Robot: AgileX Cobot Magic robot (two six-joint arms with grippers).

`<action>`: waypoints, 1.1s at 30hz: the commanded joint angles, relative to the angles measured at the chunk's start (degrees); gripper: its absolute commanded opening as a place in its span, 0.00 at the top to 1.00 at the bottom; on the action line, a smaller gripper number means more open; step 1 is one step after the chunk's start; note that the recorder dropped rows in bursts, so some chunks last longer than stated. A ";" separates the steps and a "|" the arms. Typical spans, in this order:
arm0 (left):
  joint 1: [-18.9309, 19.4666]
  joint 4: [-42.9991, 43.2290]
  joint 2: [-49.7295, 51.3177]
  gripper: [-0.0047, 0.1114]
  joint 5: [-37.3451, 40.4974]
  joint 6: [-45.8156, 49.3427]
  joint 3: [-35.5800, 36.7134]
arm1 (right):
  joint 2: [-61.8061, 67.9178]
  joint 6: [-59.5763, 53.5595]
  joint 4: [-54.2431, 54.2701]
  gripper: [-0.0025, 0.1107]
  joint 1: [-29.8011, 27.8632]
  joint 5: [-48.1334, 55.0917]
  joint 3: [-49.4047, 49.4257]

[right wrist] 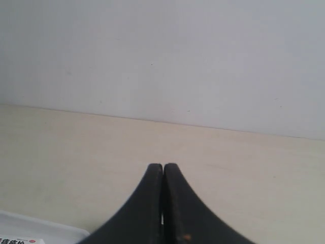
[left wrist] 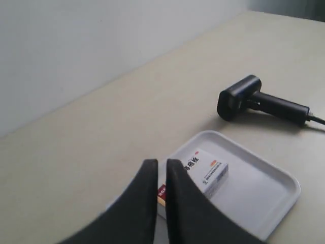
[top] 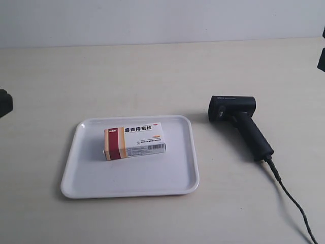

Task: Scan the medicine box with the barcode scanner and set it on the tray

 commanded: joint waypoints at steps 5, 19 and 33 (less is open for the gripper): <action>5.37 -0.48 -19.51 0.88 -16.57 -0.80 9.18 | -0.23 0.17 0.00 0.98 -0.09 -0.48 0.20; 8.58 -27.22 -33.73 0.88 -35.30 20.91 19.41 | -0.23 0.17 0.00 0.98 -0.09 -0.36 0.20; 8.45 66.69 -33.73 0.88 -17.58 -75.51 19.41 | -0.23 0.07 0.00 0.98 -0.09 -0.48 0.20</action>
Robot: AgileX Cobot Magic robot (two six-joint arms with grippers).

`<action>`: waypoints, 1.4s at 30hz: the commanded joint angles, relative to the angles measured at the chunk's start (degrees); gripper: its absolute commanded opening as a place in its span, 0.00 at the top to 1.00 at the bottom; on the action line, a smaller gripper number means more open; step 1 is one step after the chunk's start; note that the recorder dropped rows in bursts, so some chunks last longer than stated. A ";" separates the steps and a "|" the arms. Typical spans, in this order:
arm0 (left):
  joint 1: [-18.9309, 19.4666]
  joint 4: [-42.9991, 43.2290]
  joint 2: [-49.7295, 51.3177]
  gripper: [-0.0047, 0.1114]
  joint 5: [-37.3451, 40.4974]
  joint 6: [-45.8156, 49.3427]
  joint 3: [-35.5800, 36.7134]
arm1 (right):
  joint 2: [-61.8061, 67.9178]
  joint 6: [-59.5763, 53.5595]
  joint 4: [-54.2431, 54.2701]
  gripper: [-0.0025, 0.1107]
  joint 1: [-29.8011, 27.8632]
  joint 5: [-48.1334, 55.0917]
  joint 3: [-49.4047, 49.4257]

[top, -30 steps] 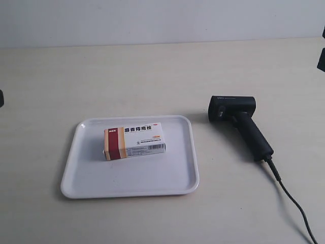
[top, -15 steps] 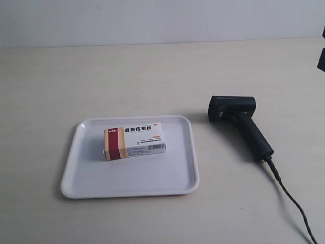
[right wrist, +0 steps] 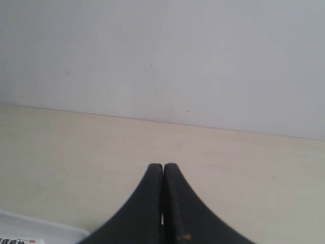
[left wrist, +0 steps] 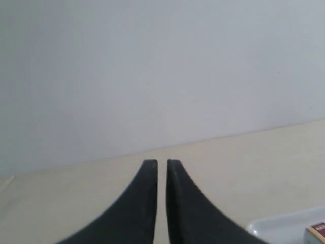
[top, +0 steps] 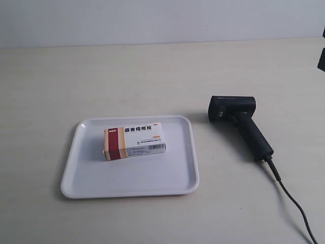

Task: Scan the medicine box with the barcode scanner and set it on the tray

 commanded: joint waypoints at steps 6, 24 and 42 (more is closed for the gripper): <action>-0.04 56.00 -0.39 0.88 9.52 -63.28 0.20 | -0.23 0.07 0.00 0.98 -0.09 -0.48 0.20; 2.42 48.35 -0.39 0.88 9.53 -54.83 0.20 | -0.23 0.17 0.00 0.98 -0.09 -0.48 0.20; 2.42 48.35 -0.39 0.88 9.53 -54.72 0.20 | -0.23 0.17 0.00 0.98 -0.09 -1.42 0.20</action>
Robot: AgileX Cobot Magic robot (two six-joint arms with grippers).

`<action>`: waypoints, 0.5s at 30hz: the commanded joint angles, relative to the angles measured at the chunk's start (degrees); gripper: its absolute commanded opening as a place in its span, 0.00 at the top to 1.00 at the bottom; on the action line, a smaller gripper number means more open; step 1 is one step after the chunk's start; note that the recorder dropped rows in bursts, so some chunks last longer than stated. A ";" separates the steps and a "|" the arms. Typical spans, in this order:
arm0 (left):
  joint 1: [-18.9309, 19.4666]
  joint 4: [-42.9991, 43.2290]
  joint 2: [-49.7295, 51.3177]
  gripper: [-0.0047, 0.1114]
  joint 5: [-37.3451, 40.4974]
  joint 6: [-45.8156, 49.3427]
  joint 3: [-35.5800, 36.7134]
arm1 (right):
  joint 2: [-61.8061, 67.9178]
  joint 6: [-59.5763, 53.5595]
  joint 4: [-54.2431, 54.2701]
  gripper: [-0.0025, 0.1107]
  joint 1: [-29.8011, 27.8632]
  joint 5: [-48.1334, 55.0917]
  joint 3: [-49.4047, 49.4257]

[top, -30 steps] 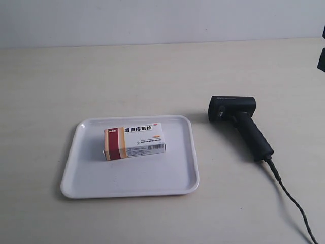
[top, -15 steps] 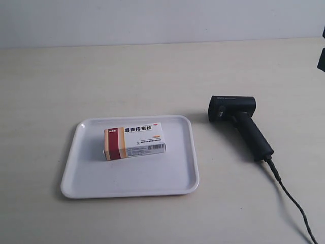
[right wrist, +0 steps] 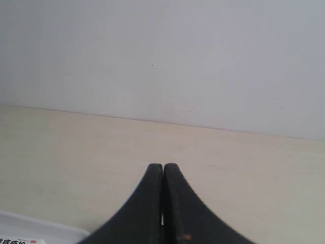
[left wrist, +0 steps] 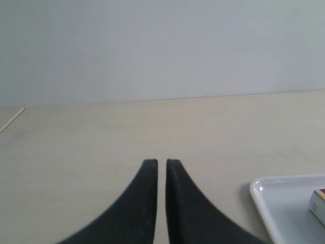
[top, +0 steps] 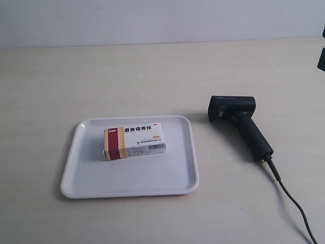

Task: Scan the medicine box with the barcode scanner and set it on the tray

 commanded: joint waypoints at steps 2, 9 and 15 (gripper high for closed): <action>0.22 -0.64 -0.39 0.88 -0.16 0.05 0.20 | -0.23 1.69 1.20 0.98 -0.09 -1.40 0.80; 0.22 -0.64 -0.39 0.88 -0.16 0.05 0.20 | -16.40 -32.99 44.99 0.98 -0.09 -6.99 22.10; 0.22 -0.64 -0.39 0.88 -0.16 0.05 0.20 | -32.45 -38.22 50.30 0.98 -0.09 0.47 26.29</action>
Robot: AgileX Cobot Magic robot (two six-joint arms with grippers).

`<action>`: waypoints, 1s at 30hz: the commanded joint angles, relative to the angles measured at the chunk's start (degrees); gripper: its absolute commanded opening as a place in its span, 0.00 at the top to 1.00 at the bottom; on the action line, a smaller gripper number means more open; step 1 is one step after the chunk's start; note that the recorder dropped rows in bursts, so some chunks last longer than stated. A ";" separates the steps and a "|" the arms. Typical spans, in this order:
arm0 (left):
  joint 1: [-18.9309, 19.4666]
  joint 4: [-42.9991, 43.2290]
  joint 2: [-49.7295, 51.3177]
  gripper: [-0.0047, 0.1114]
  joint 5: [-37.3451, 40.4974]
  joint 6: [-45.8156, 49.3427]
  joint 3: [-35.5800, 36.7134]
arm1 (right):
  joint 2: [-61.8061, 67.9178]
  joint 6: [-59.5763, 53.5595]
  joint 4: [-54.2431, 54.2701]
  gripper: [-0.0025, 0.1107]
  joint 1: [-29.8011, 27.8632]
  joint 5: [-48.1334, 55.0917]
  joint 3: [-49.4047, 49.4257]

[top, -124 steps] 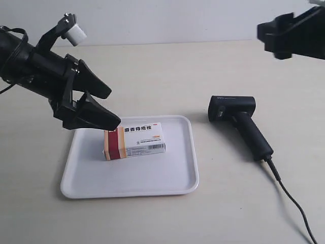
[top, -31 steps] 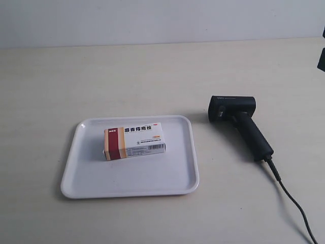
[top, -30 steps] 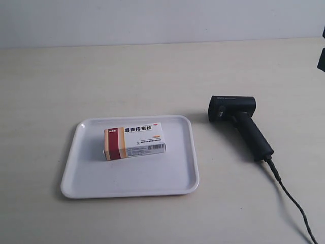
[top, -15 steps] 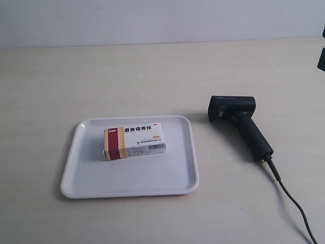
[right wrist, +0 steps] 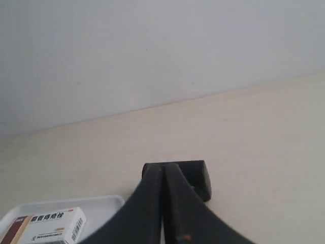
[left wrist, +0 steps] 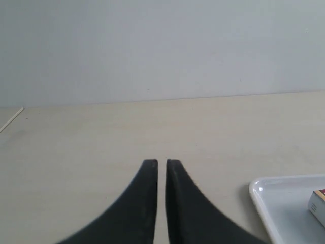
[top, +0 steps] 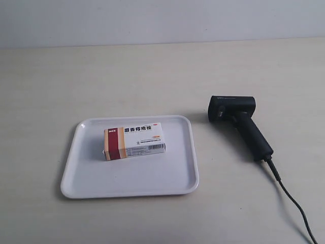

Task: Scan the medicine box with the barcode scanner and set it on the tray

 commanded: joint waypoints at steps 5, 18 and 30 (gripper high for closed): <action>0.22 -0.46 -0.39 0.88 -0.16 0.05 0.20 | -10.33 -8.30 0.68 0.98 -0.51 7.60 0.32; 0.22 -0.46 -0.39 0.88 -0.16 0.05 0.20 | -17.48 -8.33 0.68 0.98 -18.05 14.39 0.32; 0.22 -0.46 -0.39 0.88 -0.16 0.05 0.20 | -17.48 -8.09 0.80 0.98 -18.01 14.39 0.32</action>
